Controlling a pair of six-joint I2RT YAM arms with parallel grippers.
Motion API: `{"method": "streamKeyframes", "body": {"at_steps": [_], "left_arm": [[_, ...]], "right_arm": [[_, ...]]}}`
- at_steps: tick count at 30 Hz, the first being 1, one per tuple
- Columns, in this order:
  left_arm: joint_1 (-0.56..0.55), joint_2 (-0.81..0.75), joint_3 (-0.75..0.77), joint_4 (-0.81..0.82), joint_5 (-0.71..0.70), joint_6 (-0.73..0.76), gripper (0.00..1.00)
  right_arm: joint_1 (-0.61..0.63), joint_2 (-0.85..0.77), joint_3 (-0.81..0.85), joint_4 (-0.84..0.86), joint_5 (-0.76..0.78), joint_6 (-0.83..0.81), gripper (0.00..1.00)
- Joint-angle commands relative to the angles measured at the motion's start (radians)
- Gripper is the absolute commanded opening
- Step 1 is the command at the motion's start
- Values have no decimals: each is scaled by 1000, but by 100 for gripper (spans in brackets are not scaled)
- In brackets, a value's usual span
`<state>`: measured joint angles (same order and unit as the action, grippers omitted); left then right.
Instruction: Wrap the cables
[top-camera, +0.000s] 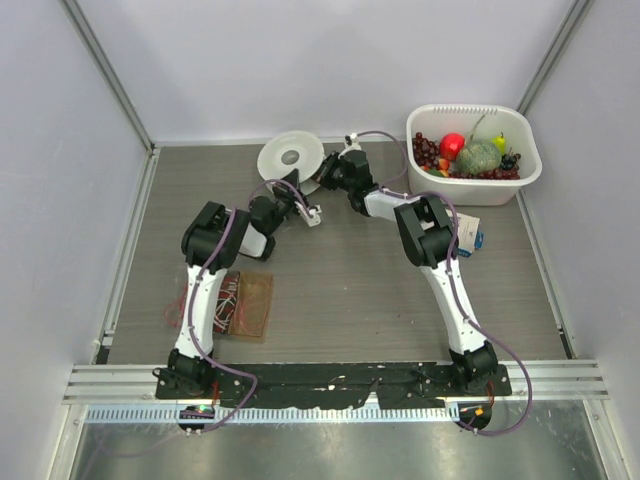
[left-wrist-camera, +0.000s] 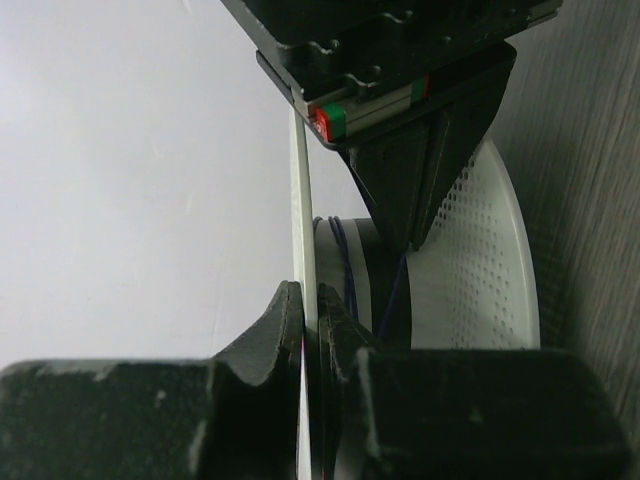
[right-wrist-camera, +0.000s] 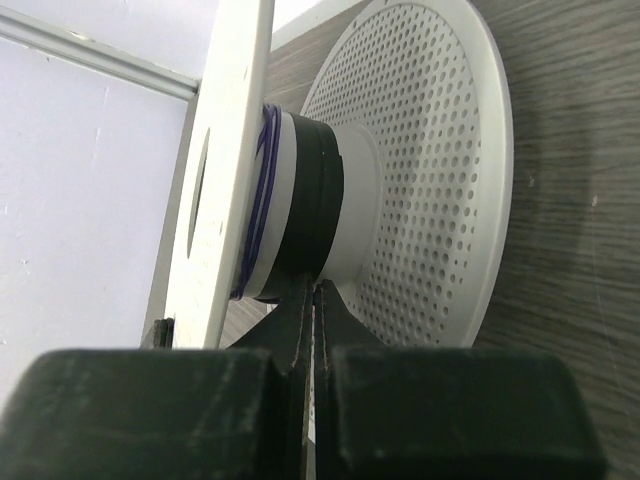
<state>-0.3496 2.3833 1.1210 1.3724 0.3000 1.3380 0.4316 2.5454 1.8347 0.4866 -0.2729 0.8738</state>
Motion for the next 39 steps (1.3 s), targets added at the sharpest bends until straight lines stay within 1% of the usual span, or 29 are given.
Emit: {"method": "streamKeyframes", "body": {"at_steps": [1,5,6,8,10,12,16,20,27,28,31,33,34,39], "left_arm": [[52,39,13,41,82,10,9],[64,59,49,-2,109,38,8],[69,60,59,-15,119,41,9],[73,59,82,-54,125,50,13],[80,54,100,-85,128,56,25],[89,51,111,-107,145,72,30],[98,50,132,-127,160,87,34],[100,19,112,-131,180,70,41],[109,-44,62,-105,194,26,45],[110,-55,57,-107,194,20,45],[110,-70,56,-104,194,9,46],[110,-76,59,-95,199,6,47],[109,-76,60,-90,199,4,47],[109,-93,57,-81,194,-5,47]], "right_arm": [[-80,32,81,132,170,-22,1],[-90,67,123,99,164,24,1],[-91,78,130,89,159,36,1],[-94,93,144,83,153,48,1],[-97,107,159,76,150,59,1],[-96,124,178,72,147,71,1],[-97,162,231,64,135,99,1],[-97,179,242,56,135,114,1],[-96,196,268,46,139,100,1],[-97,196,274,46,141,97,5],[-97,190,284,37,155,85,8],[-99,185,287,29,161,79,12],[-97,184,287,26,166,73,17],[-96,164,278,17,175,60,21]]}}
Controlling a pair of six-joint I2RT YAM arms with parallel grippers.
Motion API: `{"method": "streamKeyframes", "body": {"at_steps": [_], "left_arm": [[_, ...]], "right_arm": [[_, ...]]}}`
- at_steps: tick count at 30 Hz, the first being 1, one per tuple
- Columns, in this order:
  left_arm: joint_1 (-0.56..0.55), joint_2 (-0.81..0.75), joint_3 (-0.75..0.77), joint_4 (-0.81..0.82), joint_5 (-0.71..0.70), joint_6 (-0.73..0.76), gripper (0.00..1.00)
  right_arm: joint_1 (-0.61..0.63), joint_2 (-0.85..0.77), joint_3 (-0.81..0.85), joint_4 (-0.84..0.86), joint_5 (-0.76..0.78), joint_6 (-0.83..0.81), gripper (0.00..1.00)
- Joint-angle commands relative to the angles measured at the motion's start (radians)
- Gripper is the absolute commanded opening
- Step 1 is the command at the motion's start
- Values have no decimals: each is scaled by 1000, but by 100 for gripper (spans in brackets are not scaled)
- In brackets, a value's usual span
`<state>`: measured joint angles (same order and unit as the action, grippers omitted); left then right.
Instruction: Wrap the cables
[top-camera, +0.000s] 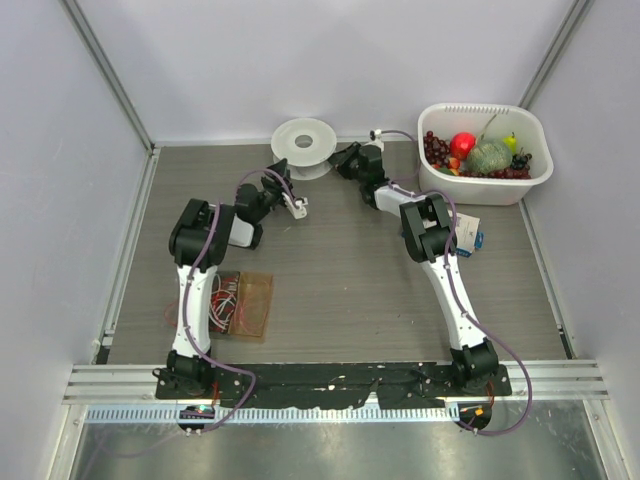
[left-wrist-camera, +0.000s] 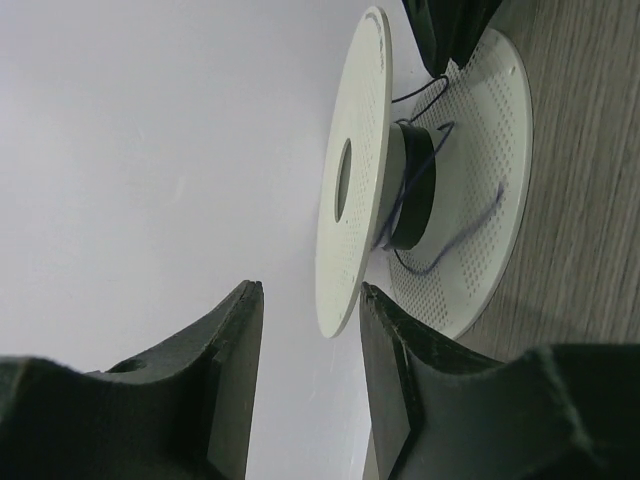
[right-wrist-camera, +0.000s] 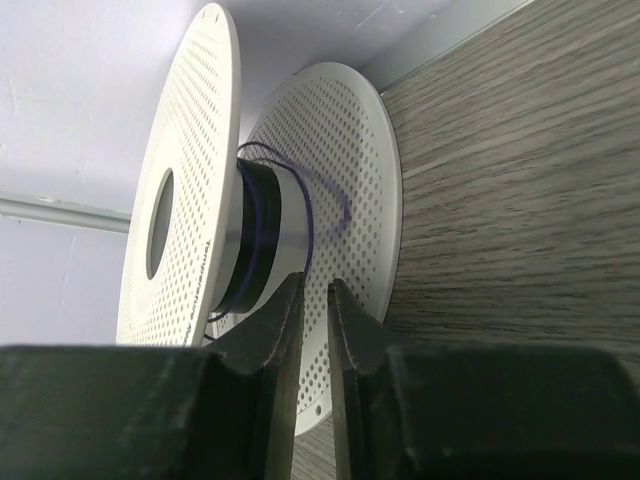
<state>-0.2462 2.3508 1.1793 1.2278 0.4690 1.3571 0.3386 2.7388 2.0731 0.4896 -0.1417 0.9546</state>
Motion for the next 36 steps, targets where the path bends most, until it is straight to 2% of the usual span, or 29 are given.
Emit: {"method": "streamKeyframes", "body": {"at_steps": [1,9,18,25,28,32,34,36], "left_arm": [[7,-62,-4,65,25,-23,47],[7,-102,-26,82,19,-50,47],[7,-200,-79,70,34,-92,48],[8,-353,-177,29,52,-141,49],[10,-441,-234,-40,77,-164,50],[8,-594,-285,-172,85,-272,51],[8,-694,-297,-296,77,-337,53],[7,-824,-281,-498,71,-404,59]], "right_arm": [[-1,-36,35,15,44,-22,24],[11,-102,-11,14,44,-45,27],[20,-235,-125,4,50,-83,43],[45,-379,-264,-52,48,-128,51],[48,-465,-339,-124,70,-135,58],[50,-588,-438,-170,67,-183,59],[50,-663,-488,-183,51,-215,59],[51,-743,-525,-195,31,-264,60]]}}
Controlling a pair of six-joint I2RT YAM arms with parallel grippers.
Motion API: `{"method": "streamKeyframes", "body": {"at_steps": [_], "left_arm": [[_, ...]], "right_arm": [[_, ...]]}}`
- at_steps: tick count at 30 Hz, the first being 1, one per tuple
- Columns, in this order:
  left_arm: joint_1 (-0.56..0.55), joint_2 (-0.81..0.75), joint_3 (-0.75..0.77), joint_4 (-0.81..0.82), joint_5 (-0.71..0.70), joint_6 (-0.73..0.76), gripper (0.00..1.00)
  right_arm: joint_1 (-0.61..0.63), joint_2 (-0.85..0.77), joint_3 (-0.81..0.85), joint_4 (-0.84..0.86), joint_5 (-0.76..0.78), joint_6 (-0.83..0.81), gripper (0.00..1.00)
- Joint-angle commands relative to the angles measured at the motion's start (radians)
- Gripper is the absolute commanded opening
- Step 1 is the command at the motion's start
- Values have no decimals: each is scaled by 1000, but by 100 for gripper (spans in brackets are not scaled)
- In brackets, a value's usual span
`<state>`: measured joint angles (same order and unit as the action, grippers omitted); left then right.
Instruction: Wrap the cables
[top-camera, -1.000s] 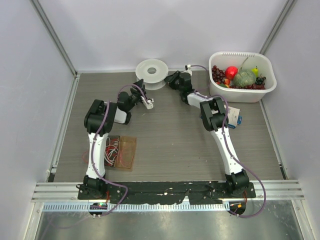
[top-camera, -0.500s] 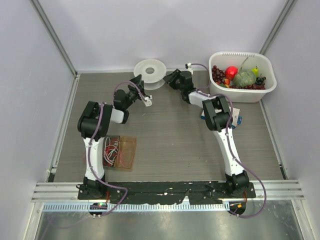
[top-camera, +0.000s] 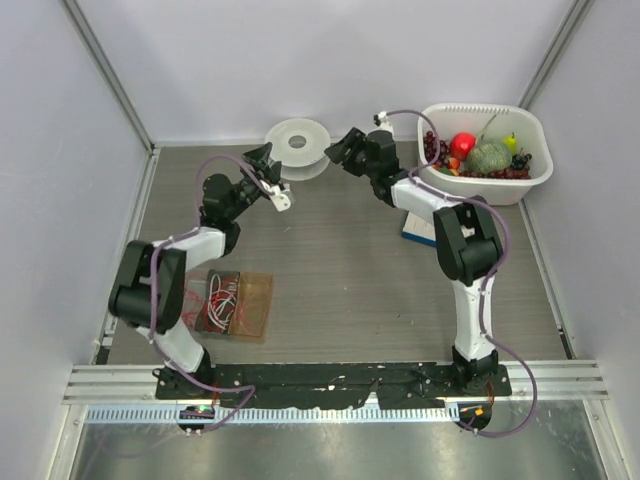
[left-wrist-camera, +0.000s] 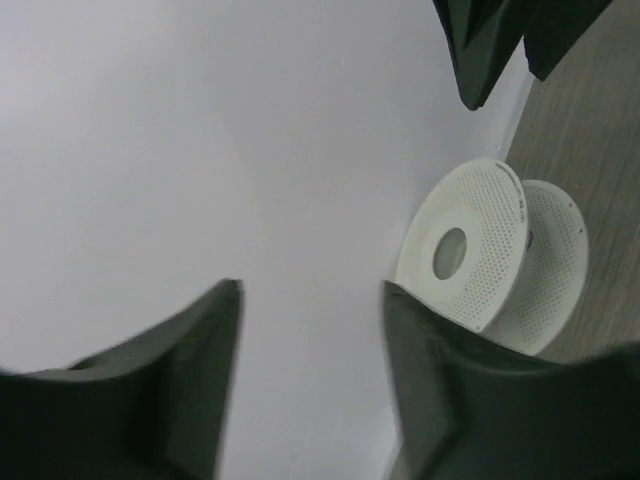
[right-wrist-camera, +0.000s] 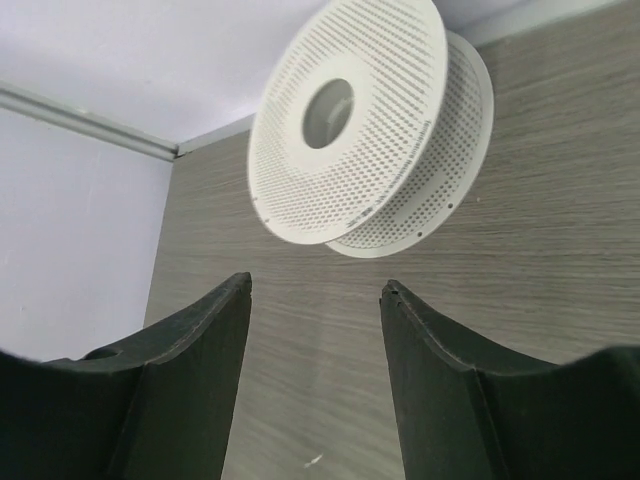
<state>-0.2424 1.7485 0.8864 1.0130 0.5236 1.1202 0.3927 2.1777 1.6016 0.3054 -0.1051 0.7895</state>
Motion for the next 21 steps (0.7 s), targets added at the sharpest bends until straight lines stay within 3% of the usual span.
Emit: {"method": "streamKeyframes", "body": {"at_steps": [1,2,7,13,16,21], "left_arm": [[3,-278,28,-389,9,-184,81],[-1,-331,51,-541,-10,-210,99],[-21,-455,264,-1009,-252,-456,99],[-23,-379,646,-1636,-393,-728,100],[-20,-288,784,-1844,-431,-860,100],[-14,-250,770,-1932,-465,-1141,99]], "right_arm": [[-3,-240,-75,-15,-11,-139,60],[-2,-266,-83,-25,-19,-162,61],[-6,-499,-130,-104,-48,-455,69],[-57,-734,-172,-348,4,-679,77],[-125,-844,-254,-436,25,-716,81],[-253,-999,-434,-528,-13,-751,81]]}}
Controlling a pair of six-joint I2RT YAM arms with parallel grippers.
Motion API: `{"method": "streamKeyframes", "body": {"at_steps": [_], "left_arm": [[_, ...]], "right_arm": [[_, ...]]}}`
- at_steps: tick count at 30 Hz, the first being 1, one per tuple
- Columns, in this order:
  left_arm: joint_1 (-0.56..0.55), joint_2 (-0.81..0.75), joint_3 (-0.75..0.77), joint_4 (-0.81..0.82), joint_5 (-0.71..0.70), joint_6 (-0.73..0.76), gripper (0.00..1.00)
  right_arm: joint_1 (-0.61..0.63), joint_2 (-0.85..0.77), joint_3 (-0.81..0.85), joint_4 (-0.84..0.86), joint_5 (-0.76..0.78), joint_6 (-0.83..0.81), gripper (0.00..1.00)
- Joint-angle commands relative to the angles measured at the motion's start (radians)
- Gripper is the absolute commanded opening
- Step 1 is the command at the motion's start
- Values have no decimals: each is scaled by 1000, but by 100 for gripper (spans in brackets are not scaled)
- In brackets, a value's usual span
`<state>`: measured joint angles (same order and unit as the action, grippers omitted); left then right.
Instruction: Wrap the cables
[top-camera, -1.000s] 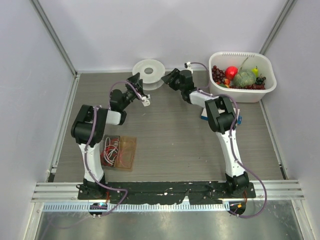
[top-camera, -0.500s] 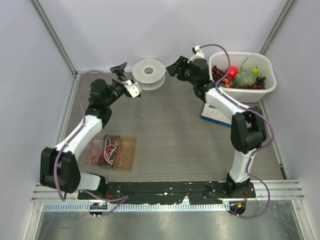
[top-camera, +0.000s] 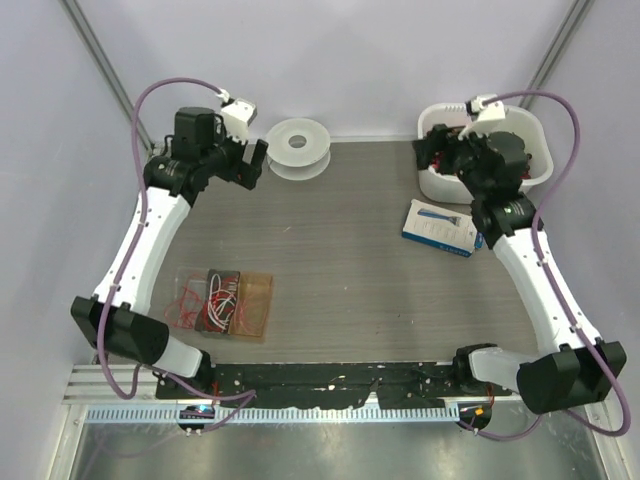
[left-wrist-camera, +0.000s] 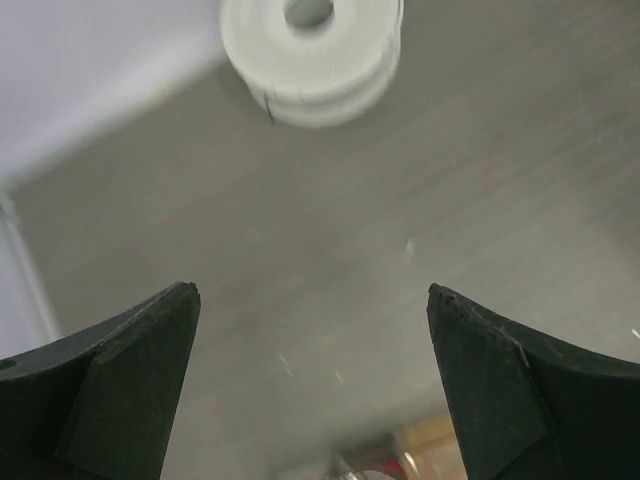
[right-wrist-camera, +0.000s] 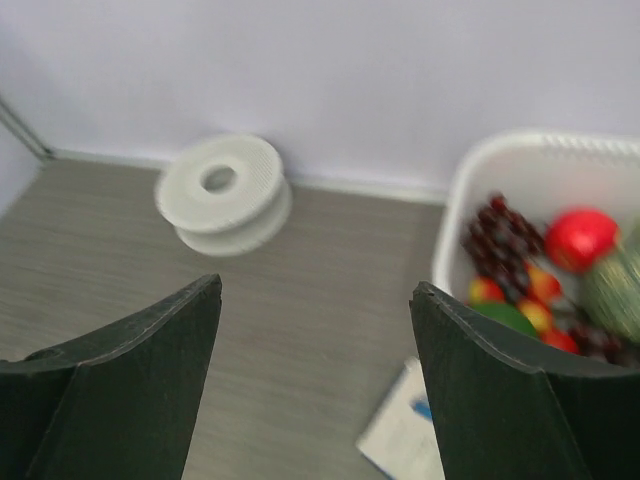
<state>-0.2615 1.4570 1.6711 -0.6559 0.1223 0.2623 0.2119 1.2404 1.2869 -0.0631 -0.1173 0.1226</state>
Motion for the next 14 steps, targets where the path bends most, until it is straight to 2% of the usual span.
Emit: {"method": "streamKeyframes", "body": {"at_steps": [1,7,14], "left_arm": [[7,40,-39,-263,-69,-300,100],[28,8,-180,-209,-56,-344,99],[28,-12,-145,-191,-47,-337,99]], "right_arm": [[-81,-100,-165,-171,1,-84,81],[-140,-217,-343,-150,8,-67,81],[-144,-231,-319,-144,-16,-52,81]]}}
